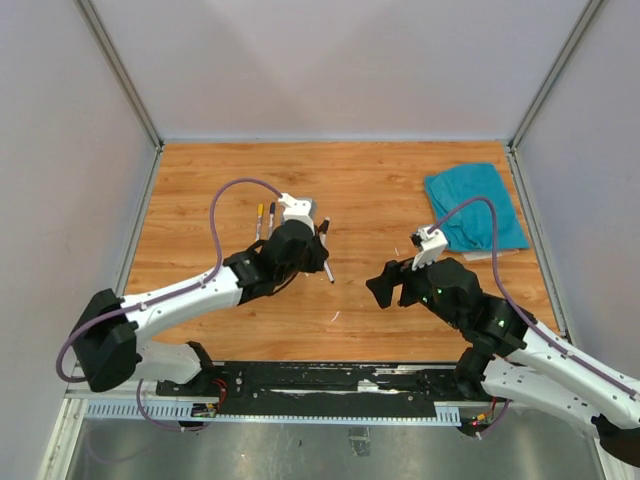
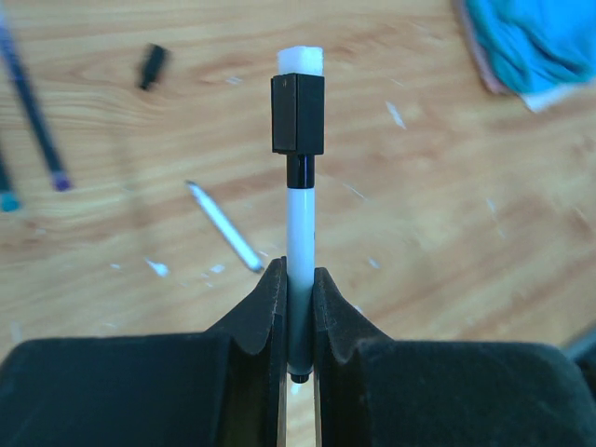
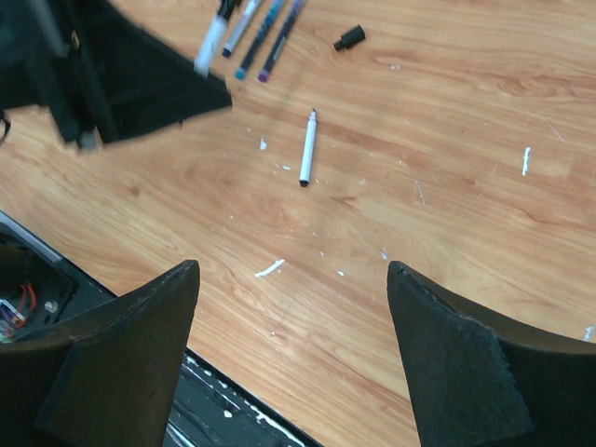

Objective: Insert the pens into the pen caps
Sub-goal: Place the pen at the center of the board.

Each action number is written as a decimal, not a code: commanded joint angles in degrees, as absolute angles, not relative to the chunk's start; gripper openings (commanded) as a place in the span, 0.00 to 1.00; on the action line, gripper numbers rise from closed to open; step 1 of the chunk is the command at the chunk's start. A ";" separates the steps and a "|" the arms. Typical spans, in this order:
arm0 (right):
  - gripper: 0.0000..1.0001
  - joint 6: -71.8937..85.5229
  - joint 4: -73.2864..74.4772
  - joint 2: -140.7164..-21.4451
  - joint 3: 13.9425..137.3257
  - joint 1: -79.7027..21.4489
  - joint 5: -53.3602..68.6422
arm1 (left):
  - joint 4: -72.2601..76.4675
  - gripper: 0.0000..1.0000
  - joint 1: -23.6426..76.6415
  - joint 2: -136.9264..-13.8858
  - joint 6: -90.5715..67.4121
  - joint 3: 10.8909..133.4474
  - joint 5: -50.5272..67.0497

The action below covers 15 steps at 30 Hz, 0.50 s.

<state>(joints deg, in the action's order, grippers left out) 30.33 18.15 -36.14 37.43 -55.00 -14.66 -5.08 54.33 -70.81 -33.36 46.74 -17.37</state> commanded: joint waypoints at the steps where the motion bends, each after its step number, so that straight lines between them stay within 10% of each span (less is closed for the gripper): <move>1: 0.82 28.76 24.22 -38.78 41.37 -55.50 -14.98 | -11.40 0.01 48.06 -76.66 -35.78 52.48 -20.16; 15: 0.96 34.34 27.64 -36.13 37.65 -55.46 -16.02 | -9.93 0.01 38.43 -95.94 -32.56 61.56 -18.89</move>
